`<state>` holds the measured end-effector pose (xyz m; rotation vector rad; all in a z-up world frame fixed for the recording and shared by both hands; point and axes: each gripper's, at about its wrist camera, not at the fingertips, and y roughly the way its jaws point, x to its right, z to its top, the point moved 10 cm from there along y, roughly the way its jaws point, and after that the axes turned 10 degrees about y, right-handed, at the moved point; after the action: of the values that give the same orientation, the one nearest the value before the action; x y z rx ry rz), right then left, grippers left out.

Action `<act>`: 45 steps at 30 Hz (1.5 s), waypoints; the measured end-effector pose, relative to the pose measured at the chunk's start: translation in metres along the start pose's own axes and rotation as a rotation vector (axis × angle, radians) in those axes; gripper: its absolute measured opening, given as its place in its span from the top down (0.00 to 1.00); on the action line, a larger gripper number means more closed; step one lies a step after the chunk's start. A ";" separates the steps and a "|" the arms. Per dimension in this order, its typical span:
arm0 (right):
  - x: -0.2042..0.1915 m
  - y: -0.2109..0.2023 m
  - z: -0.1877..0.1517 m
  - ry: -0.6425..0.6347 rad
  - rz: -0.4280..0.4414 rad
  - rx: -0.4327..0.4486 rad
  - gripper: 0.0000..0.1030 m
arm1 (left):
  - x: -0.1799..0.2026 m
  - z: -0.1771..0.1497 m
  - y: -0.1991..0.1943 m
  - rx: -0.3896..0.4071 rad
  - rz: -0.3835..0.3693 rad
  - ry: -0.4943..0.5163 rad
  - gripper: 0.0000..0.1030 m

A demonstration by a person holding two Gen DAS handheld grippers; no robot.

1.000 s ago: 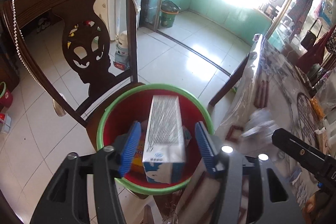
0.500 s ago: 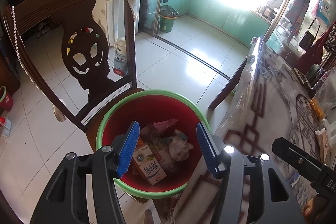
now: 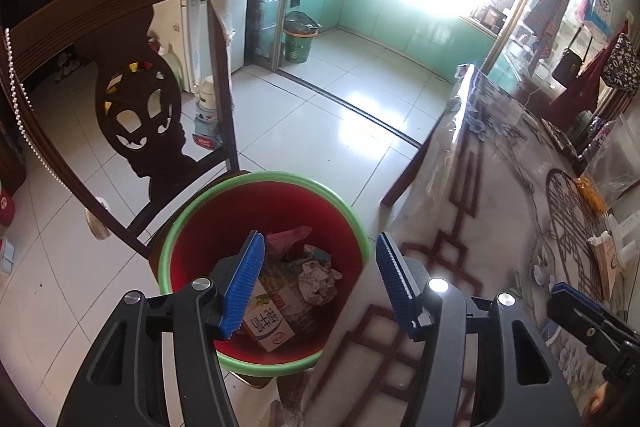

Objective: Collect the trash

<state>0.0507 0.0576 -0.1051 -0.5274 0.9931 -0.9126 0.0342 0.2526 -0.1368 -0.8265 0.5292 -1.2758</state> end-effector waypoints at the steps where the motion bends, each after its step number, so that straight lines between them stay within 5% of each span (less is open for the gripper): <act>1: 0.006 -0.006 0.001 -0.005 -0.014 0.009 0.48 | 0.005 0.000 0.000 -0.001 -0.009 0.007 0.42; 10: 0.144 -0.097 0.031 0.099 -0.253 0.150 0.36 | 0.063 -0.003 0.002 -0.014 -0.091 0.082 0.34; 17: 0.253 -0.158 0.043 0.422 -0.248 0.263 0.29 | 0.138 -0.015 0.006 -0.050 -0.193 0.163 0.31; 21: 0.294 -0.185 0.045 0.481 -0.276 0.311 0.26 | 0.191 -0.029 0.006 -0.062 -0.241 0.260 0.29; 24: 0.339 -0.207 0.047 0.486 -0.381 0.355 0.26 | 0.223 -0.041 0.005 -0.070 -0.283 0.316 0.24; 28: 0.395 -0.219 0.052 0.483 -0.504 0.374 0.26 | 0.252 -0.056 0.008 -0.086 -0.324 0.356 0.24; 33: 0.446 -0.220 0.064 0.562 -0.501 0.392 0.26 | 0.281 -0.070 0.016 -0.084 -0.356 0.392 0.24; 39: 0.484 -0.232 0.117 0.494 -0.623 0.419 0.24 | 0.308 -0.082 0.020 -0.110 -0.426 0.402 0.24; 45: 0.535 -0.213 0.159 0.496 -0.730 0.336 0.24 | 0.323 -0.077 0.014 -0.048 -0.445 0.473 0.23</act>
<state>0.2320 -0.5106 -0.1292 -0.3798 1.0650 -1.8941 0.0608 -0.0781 -0.1649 -0.7016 0.7799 -1.8956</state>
